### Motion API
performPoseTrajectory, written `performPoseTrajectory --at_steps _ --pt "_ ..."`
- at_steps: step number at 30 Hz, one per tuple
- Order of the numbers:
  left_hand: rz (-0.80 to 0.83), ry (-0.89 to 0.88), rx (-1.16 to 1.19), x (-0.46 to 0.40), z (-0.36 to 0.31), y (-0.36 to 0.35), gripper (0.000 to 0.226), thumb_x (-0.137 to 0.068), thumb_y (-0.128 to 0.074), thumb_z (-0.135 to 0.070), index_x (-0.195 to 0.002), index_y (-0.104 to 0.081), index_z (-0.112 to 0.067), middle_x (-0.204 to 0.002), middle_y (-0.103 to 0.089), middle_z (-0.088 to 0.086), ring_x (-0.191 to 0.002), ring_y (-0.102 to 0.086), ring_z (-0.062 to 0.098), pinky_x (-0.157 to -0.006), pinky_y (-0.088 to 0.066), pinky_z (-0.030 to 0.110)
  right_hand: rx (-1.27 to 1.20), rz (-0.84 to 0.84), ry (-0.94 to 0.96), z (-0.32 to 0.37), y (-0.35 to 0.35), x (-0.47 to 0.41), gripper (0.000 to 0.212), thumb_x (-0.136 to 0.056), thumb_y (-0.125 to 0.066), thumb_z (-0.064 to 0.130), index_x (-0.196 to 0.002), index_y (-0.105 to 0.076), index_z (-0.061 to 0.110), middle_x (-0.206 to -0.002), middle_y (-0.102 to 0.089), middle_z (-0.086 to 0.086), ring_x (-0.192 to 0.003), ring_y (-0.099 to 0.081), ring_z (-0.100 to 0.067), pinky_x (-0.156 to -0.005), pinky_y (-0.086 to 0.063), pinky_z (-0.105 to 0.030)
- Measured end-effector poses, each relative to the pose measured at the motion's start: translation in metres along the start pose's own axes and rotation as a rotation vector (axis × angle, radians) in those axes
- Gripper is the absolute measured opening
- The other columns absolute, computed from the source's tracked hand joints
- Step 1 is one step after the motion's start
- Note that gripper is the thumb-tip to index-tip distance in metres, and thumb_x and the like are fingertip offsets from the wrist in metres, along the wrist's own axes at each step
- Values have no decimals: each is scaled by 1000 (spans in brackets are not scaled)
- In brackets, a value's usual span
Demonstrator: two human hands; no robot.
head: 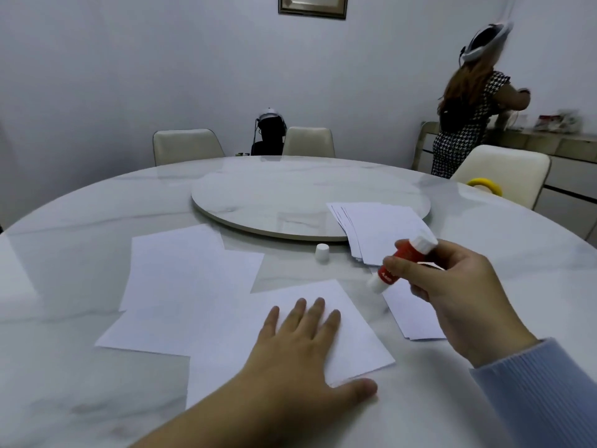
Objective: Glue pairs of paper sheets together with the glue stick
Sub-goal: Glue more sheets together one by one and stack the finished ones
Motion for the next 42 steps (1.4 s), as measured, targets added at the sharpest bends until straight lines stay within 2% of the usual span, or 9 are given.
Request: performPoseTrajectory --at_steps 2,4,9,14,20,28,33,38,42 --pt "-17 -3 27 -3 4 5 82 -80 -21 -79 -149 -1 -38 -158 7 -15 -144 12 5 -118 6 41 46 66 28 -2 -15 -3 12 -77 -77 16 -86 -71 20 -75 -74 8 -58 -65 -8 -58 -55 -26" --pt "-96 36 35 -5 9 12 68 -90 -23 -66 -149 -11 -35 -157 -6 -14 -143 -2 6 -118 0 35 93 137 51 -7 -31 -4 3 -87 -69 18 -89 -67 16 -75 -74 -1 -62 -69 -15 -59 -57 -28" --pt "-36 93 -40 -6 14 1 71 -91 -17 -63 -148 15 -34 -154 26 -8 -140 27 9 -116 14 40 344 206 137 -18 -55 -7 8 -93 -60 29 -90 -59 21 -78 -70 2 -67 -69 -10 -69 -60 -33" --pt "-7 113 -31 -7 17 0 72 -91 -17 -63 -148 15 -32 -155 22 -12 -141 23 7 -116 13 43 416 256 166 -21 -65 -12 6 -93 -59 24 -91 -59 19 -79 -71 3 -72 -69 -12 -81 -57 -44" --pt "2 120 -43 -7 14 -1 67 -94 -16 -57 -149 14 -30 -156 21 -9 -142 22 10 -116 12 45 520 345 183 -22 -70 -11 2 -93 -59 28 -93 -58 26 -88 -69 7 -81 -67 -9 -85 -54 -43" --pt "8 118 -47 -7 13 -1 68 -93 -16 -59 -148 15 -32 -156 21 -10 -142 22 11 -116 12 46 622 396 232 -16 -69 -11 11 -93 -56 34 -89 -57 24 -81 -69 10 -73 -64 -9 -78 -55 -42" --pt "-8 115 -37 -5 14 0 69 -93 -16 -59 -148 15 -32 -156 21 -10 -142 22 10 -117 10 46 377 199 385 11 -49 -15 3 -93 -59 23 -91 -58 25 -79 -70 9 -74 -66 -17 -75 -55 -48" --pt "-4 123 -48 -6 13 1 69 -93 -16 -60 -148 14 -32 -157 19 -9 -143 20 11 -117 9 47 537 402 309 -13 -74 -2 4 -94 -57 30 -93 -57 26 -85 -70 9 -79 -66 -9 -80 -55 -44" --pt "-8 124 -43 -5 13 1 68 -93 -17 -59 -148 13 -31 -157 19 -9 -143 20 11 -117 9 46 609 405 271 -13 -70 -2 11 -93 -55 33 -90 -56 22 -82 -68 9 -75 -64 -4 -76 -55 -39"
Point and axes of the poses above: each hand's wrist, its own x-axis away from the middle knuckle, its own y-axis out of the back of the hand, z = x × y, the point moved 8 cm from there along -x, towards the middle knuckle
